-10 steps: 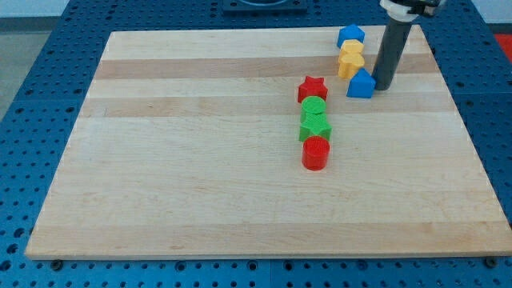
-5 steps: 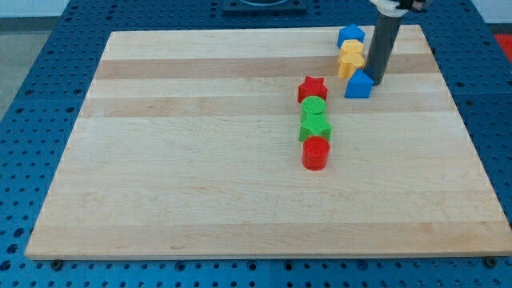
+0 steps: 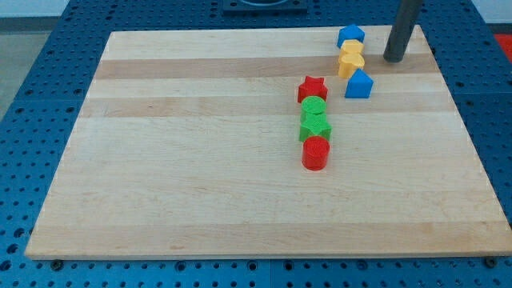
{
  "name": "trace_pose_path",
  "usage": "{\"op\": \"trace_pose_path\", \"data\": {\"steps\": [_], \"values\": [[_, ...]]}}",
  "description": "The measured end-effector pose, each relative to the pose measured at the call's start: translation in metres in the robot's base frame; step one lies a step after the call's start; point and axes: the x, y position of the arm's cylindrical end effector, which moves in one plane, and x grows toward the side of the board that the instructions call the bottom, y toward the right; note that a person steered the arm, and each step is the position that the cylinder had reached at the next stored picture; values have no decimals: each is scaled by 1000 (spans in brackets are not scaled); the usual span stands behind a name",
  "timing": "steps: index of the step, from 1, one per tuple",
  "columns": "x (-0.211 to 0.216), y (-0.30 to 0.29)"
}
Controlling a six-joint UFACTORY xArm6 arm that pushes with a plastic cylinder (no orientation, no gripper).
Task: Adjust the blue blocks to form a line with the yellow blocks
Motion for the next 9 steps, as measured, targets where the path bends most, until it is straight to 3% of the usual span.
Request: {"op": "trace_pose_path", "data": {"steps": [2,7,9], "values": [[-31,-9],[-32,-37],[-11,-37]]}}
